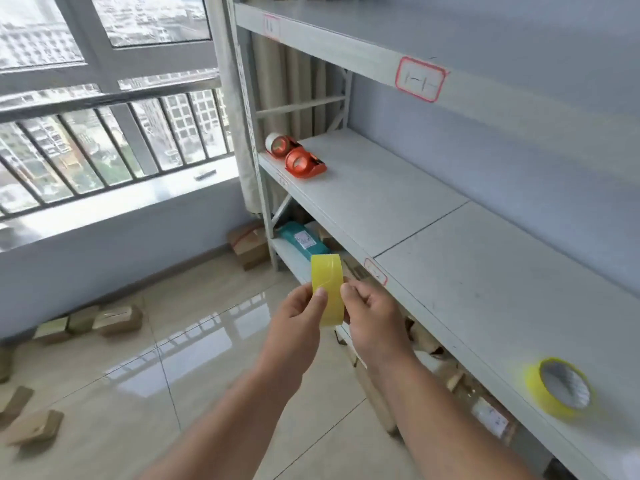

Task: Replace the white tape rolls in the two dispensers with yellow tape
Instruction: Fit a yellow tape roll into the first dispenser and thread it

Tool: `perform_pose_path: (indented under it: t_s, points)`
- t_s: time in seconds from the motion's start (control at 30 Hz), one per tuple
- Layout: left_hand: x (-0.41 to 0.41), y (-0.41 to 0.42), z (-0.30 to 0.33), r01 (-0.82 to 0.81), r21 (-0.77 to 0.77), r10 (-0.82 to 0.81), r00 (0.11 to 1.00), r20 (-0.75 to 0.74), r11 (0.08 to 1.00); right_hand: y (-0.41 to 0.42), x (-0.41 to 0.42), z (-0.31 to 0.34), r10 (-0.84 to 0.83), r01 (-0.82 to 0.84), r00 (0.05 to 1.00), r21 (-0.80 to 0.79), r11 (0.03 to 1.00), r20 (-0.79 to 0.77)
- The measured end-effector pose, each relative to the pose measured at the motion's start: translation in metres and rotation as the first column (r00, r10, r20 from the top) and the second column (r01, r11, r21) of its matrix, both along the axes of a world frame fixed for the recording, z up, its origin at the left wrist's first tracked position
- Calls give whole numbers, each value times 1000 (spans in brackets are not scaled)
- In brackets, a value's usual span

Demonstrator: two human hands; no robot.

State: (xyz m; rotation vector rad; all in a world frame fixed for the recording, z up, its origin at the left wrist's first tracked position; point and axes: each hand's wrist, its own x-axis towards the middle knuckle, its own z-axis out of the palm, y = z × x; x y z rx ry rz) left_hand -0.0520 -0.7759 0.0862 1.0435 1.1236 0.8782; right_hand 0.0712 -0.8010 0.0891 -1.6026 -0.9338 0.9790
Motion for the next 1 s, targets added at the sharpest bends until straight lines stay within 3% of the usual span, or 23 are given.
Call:
perform_pose_path:
  t_s: [0.67,1.0]
  points:
    - [-96,178,11,-347,57,345,938,37,936,222,-102,6,272,-271,959,16,962,-85]
    - [-175,271,7,-378,35,375,924,73,925,318,-181,3,276,-277,951,10,961,-137]
